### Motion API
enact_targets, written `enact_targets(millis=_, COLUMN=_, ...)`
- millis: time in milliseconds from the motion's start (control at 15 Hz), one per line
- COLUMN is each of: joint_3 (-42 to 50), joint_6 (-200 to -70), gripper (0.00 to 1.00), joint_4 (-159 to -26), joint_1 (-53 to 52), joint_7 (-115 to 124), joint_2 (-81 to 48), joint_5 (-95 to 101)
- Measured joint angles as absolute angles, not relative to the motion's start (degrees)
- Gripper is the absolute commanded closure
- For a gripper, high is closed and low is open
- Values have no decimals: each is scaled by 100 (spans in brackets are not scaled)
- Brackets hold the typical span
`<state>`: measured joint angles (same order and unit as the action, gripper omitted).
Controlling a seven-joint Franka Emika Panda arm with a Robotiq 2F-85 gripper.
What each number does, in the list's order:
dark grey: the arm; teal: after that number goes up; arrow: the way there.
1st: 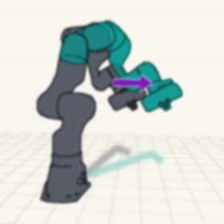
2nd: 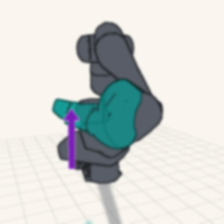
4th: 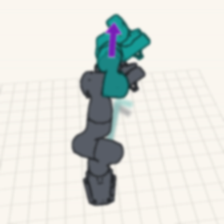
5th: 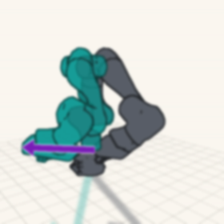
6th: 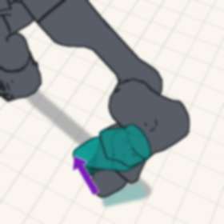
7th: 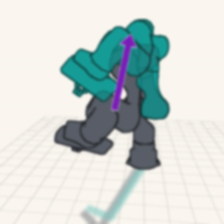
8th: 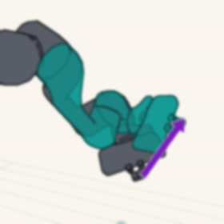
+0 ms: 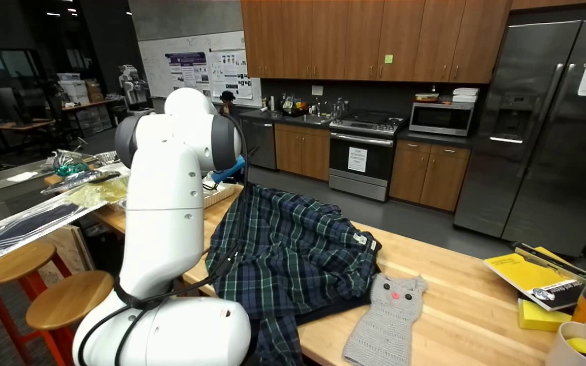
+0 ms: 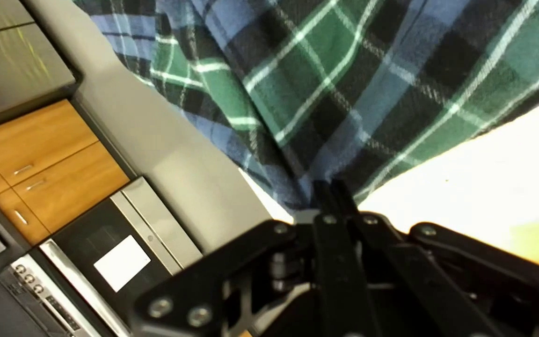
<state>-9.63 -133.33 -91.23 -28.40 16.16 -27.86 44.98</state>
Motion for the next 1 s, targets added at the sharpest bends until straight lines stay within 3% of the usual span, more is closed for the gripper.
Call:
enact_targets(millis=200, joint_3=-1023, joint_6=-13297, gripper=63, joint_4=-8774, joint_1=-2871, joint_7=1184, joint_2=-3090, joint_5=4473)
enact_targets(millis=800, joint_3=-1068, joint_6=-12950, gripper=1, joint_4=-8706, joint_1=-2860, joint_7=316, joint_2=-3160, joint_5=4290)
enact_targets(millis=1000, joint_3=-1190, joint_6=-12702, gripper=0, joint_4=-9180, joint_1=-2812, joint_7=-14, joint_2=-2828, joint_5=3946)
